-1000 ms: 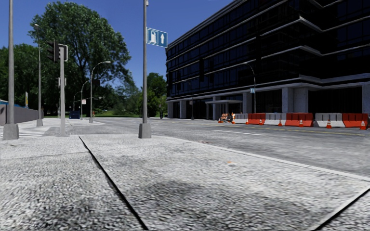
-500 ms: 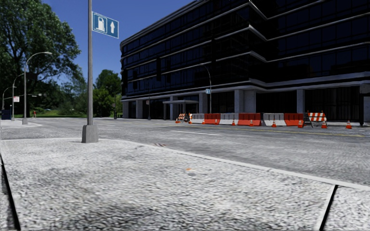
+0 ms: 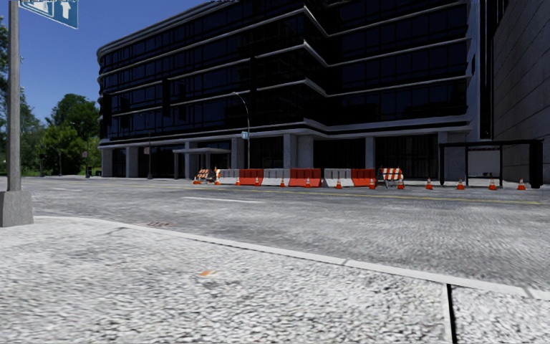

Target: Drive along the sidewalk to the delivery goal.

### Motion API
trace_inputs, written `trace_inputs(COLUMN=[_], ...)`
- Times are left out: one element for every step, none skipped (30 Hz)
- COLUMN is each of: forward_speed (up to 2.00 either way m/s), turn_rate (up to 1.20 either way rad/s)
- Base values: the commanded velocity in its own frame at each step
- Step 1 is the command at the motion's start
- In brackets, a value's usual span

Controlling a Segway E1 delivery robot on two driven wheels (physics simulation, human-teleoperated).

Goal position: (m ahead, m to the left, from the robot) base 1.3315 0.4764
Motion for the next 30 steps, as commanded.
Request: trace_inputs(forward_speed=[1.01,1.01,1.01,1.01,1.01,1.01,1.01,1.01,1.01,1.01,1.01,1.01,1.01,1.01,1.01,1.0,1.0,1.0,1.0,0.99,0.99,0.99,0.98,0.98,0.98,0.98,0.98,0.97,0.96,0.96], turn_rate=[-0.58,-0.58,-0.57,-0.43,0.0,0.0,0.0,0.0,0.0,0.0,0.0,0.0,0.0,0.0,0.0,0.0,0.0,0.0,0.0,0.45,0.6,0.6,0.64,0.65,0.65,0.65,0.61,0.59,0.56,0.56])
